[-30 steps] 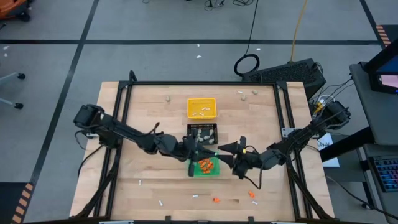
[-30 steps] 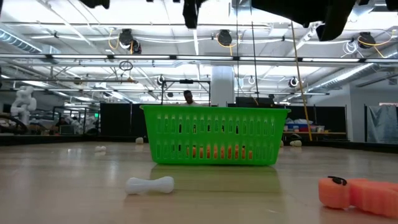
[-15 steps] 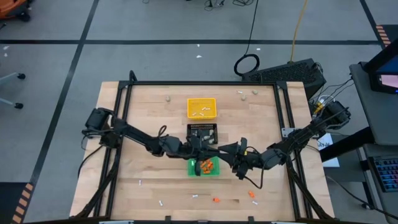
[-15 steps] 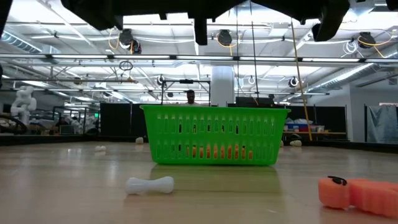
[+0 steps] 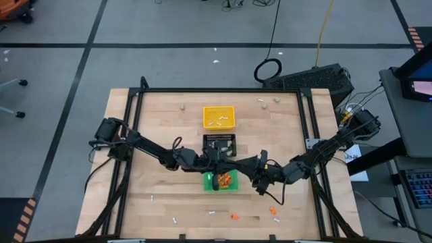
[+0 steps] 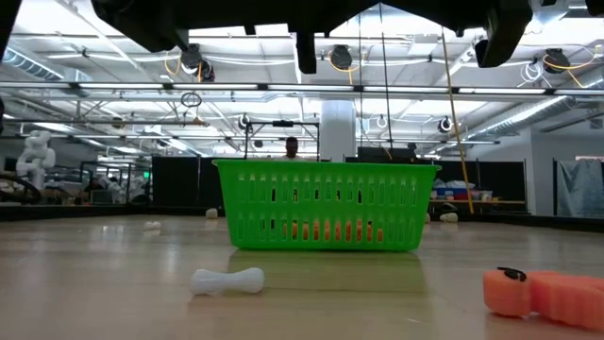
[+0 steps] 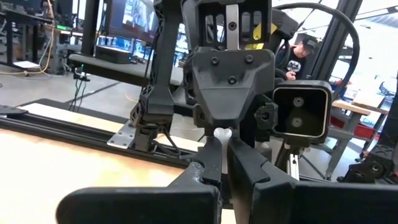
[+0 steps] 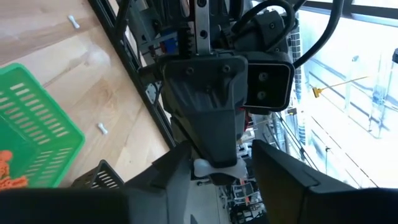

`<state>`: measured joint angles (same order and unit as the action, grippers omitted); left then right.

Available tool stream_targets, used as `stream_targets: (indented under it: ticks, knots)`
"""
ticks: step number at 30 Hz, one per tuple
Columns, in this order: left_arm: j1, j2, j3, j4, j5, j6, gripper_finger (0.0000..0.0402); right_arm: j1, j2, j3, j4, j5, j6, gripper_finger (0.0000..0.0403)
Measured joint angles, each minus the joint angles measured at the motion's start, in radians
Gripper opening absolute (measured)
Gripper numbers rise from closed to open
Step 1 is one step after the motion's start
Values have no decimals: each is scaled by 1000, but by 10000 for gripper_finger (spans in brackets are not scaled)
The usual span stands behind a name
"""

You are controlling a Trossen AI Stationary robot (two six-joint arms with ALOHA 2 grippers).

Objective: Sort Halloween decoration
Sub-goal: Put the white bone toy into the yellow basket

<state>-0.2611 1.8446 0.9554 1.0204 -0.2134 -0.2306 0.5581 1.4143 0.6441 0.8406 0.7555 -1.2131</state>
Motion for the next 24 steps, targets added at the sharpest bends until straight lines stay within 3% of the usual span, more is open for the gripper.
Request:
stream_targets:
  ticks: [10,20,24]
  knots:
    - [0,0,0,-5,0,0,8,0,0,0,-4,0,10,93]
    - [0,-1,0,-8,2,0,11,0,0,0,-8,0,30,95]
    - [1,-1,0,-4,45,0,51,0,0,0,-7,-4,31,95]
